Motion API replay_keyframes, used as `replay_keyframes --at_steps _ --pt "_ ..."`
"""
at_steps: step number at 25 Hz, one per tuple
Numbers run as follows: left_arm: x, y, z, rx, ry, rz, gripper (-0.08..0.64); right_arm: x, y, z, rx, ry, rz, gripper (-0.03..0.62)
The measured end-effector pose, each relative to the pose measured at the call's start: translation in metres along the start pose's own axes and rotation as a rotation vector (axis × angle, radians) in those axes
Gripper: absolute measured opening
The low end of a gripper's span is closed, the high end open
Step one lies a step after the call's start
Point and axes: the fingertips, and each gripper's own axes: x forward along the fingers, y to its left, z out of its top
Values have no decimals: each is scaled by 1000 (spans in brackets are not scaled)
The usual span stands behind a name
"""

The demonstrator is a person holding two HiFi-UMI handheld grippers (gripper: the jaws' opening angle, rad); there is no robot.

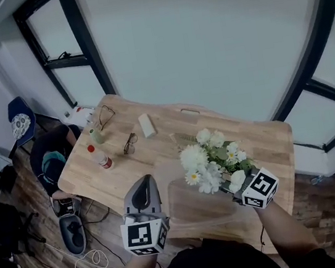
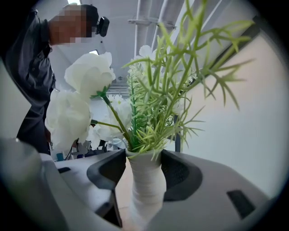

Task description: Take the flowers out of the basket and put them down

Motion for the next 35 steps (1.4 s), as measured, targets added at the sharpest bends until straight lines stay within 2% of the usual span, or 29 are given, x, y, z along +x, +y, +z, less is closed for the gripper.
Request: replay_keyframes --at_steps 17,35 --pt "32 -54 9 -1 -29 -133 5 -58 -27 33 -14 -38 -143 261" --pt "72 -134 8 9 -28 -317 5 -142 -62 44 -25 -70 -341 261"
